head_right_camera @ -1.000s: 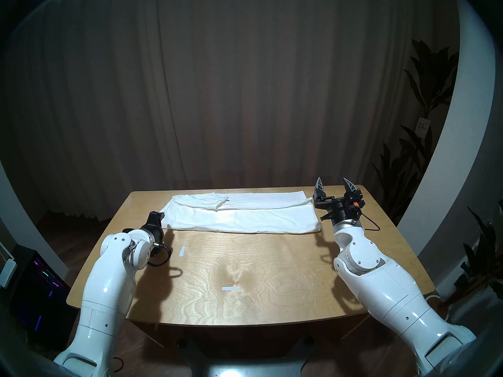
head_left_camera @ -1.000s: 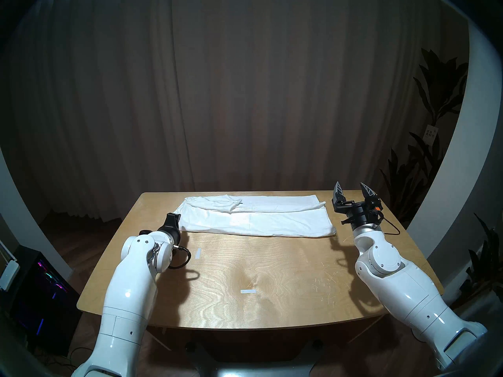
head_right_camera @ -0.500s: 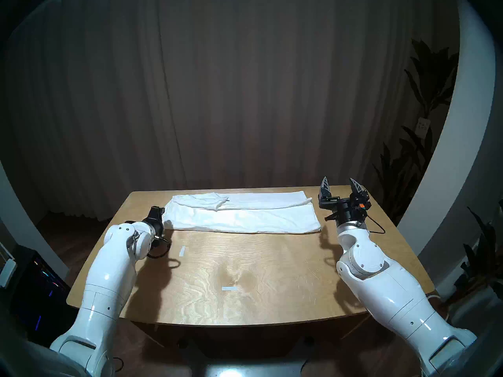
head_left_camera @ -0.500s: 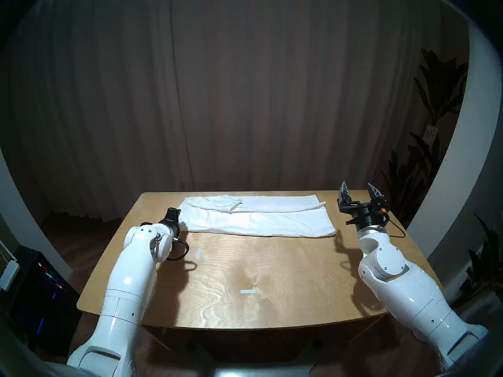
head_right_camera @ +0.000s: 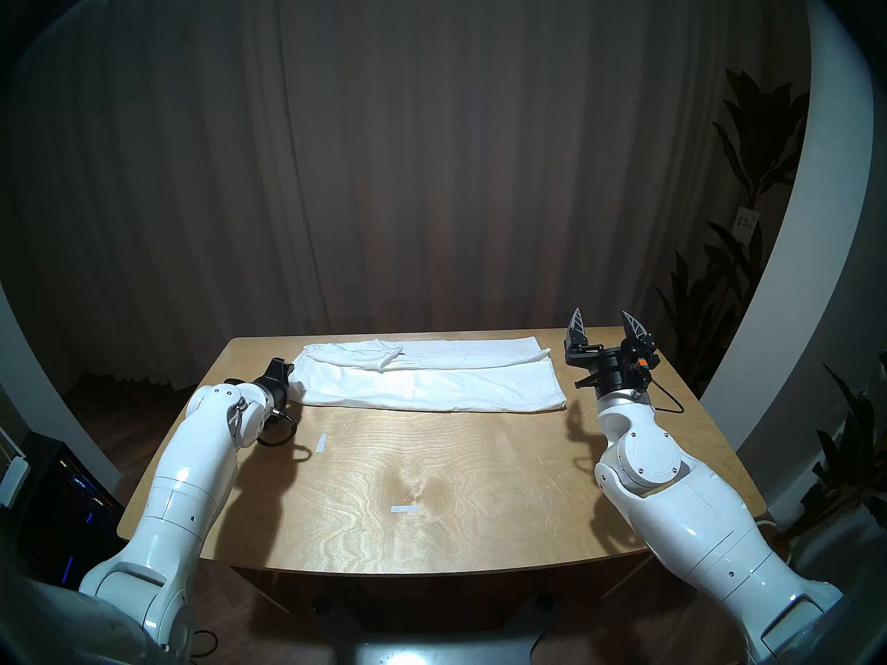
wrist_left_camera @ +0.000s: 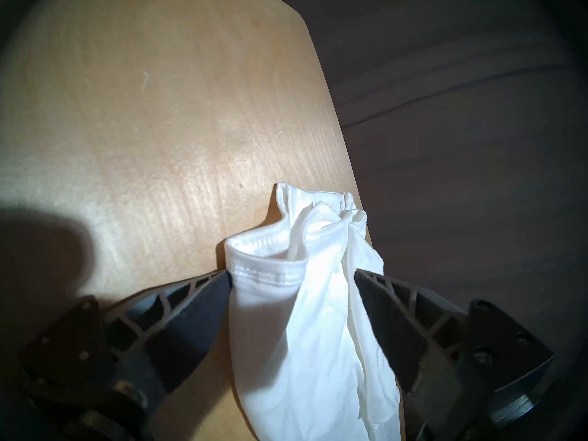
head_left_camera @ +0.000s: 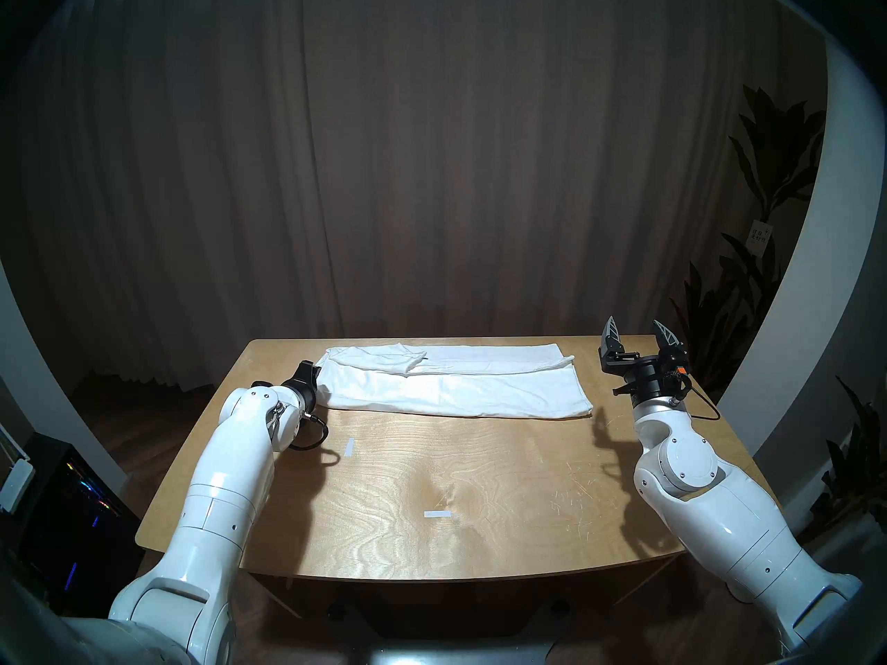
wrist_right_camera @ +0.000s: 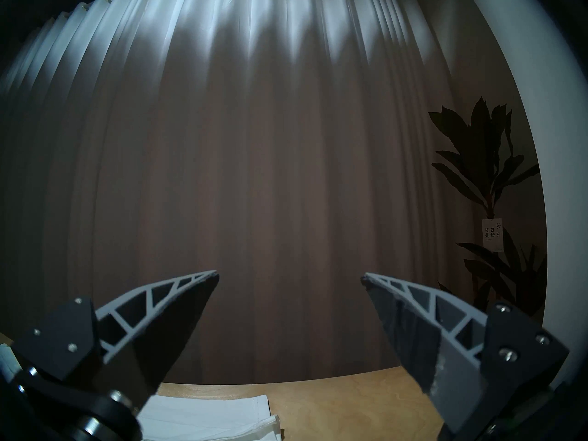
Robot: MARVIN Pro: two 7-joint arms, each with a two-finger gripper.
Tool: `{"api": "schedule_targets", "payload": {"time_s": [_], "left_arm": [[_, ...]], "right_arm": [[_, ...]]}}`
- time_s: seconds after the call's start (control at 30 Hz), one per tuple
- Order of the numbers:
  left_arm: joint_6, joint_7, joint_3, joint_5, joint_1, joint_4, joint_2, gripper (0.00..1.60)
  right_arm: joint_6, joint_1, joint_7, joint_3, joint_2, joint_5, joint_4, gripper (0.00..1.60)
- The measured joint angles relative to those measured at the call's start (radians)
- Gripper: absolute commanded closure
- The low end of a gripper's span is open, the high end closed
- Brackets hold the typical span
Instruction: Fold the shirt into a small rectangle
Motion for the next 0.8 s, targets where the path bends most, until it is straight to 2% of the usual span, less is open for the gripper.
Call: {"api": "schedule_targets", "payload": {"time_s": [0.13,0.23,0.27,0.3,0.33,0.4,0.67,0.7,0.73,0.77,0.8], "left_arm": [[0.020,-0.014,0.017,0.009,-0.040,0.051,0.005,0.14],[0.035,-0.028,0.032,0.018,-0.070,0.092,0.007,0.24],[0.037,-0.031,0.035,0.020,-0.076,0.102,0.007,0.31],[0.041,-0.037,0.040,0.024,-0.085,0.117,0.007,0.46],[0.042,-0.040,0.043,0.026,-0.090,0.125,0.007,0.53],[0.047,-0.048,0.050,0.032,-0.104,0.153,0.005,0.78],[0.054,-0.086,0.083,0.063,-0.164,0.252,-0.003,0.90],[0.054,-0.089,0.085,0.065,-0.169,0.259,-0.004,1.03],[0.054,-0.094,0.089,0.070,-0.178,0.272,-0.005,1.08],[0.054,-0.097,0.091,0.072,-0.183,0.279,-0.006,1.31],[0.054,-0.101,0.094,0.076,-0.189,0.288,-0.008,1.60]], "right_arm": [[0.001,-0.003,-0.012,0.000,0.002,-0.004,-0.008,0.00],[0.002,-0.007,-0.022,0.000,0.004,-0.007,-0.014,0.00],[0.002,-0.008,-0.023,0.000,0.005,-0.007,-0.015,0.00],[0.002,-0.010,-0.027,0.001,0.006,-0.008,-0.019,0.00],[0.003,-0.011,-0.029,0.001,0.006,-0.009,-0.021,0.00],[0.003,-0.014,-0.035,0.002,0.008,-0.011,-0.027,0.00],[0.011,-0.029,-0.062,0.009,0.018,-0.016,-0.052,0.00],[0.011,-0.031,-0.064,0.010,0.019,-0.016,-0.054,0.00],[0.012,-0.034,-0.068,0.011,0.020,-0.016,-0.056,0.00],[0.012,-0.036,-0.070,0.012,0.021,-0.016,-0.057,0.00],[0.013,-0.039,-0.072,0.013,0.022,-0.016,-0.059,0.00]]}}
